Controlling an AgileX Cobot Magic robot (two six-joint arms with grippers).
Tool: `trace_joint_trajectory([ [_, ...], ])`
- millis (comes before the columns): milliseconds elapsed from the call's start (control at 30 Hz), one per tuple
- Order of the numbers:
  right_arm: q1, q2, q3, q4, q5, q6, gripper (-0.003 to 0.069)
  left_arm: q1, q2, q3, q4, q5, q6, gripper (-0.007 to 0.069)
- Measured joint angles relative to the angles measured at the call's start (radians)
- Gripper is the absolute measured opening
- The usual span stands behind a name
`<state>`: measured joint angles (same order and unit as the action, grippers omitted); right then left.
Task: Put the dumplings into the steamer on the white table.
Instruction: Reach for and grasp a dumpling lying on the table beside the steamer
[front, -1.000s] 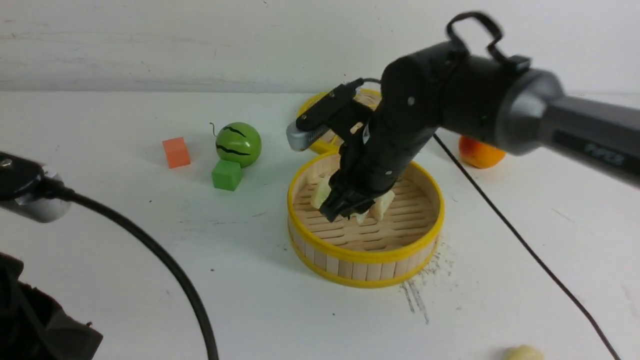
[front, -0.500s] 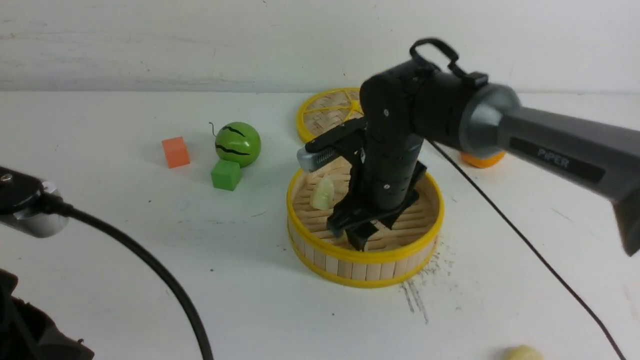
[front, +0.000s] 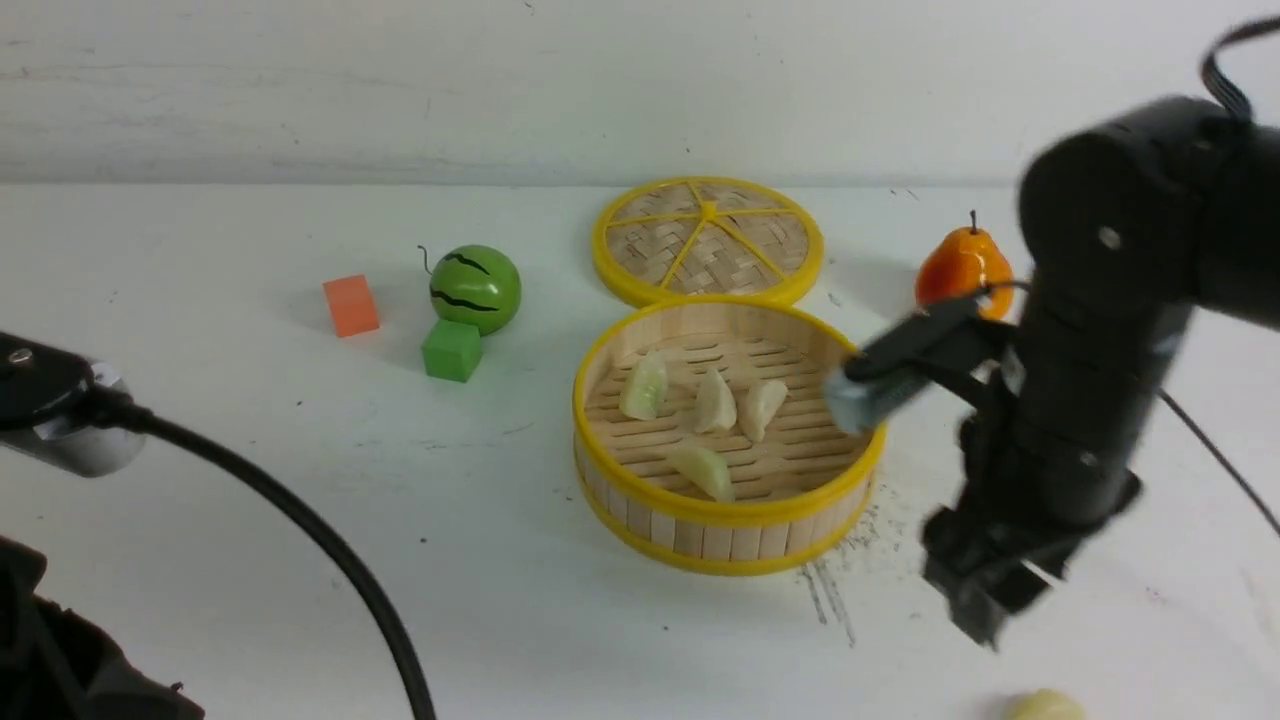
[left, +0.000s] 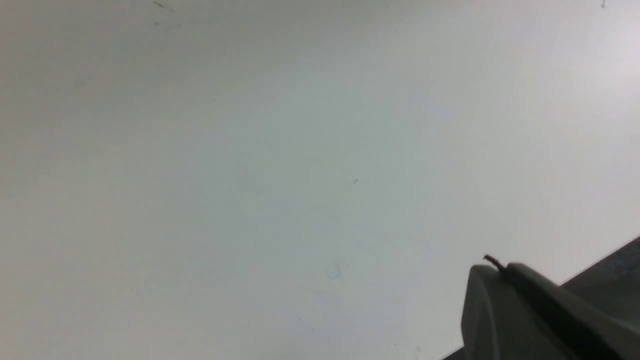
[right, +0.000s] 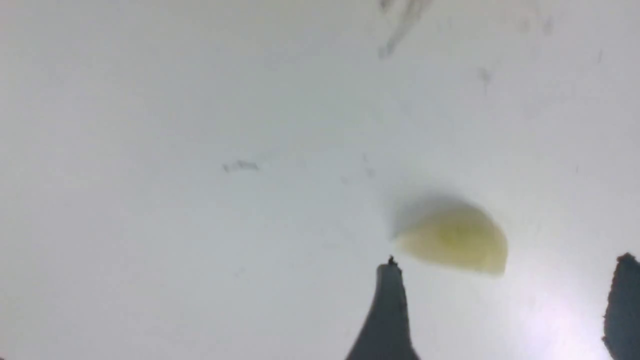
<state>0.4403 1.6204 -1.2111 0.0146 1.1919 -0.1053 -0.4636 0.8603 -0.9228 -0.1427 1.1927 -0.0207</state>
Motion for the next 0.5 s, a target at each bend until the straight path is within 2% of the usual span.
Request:
trace_joint_trajectory([
  [167, -0.114, -0.056, 0.236, 0.020, -0.164, 0.123, 0.0537, 0.000, 0.000, 0.000, -0.021, -0.028, 0.021, -0.0003],
  [333, -0.122, -0.056, 0.395, 0.150, -0.326, 0.156, 0.0537, 0.000, 0.000, 0.000, -0.025, -0.036, 0.021, 0.0001],
  [500, -0.118, -0.056, 0.458, 0.210, -0.485, 0.189, 0.0537, 0.000, 0.000, 0.000, -0.025, -0.044, 0.021, 0.0004],
])
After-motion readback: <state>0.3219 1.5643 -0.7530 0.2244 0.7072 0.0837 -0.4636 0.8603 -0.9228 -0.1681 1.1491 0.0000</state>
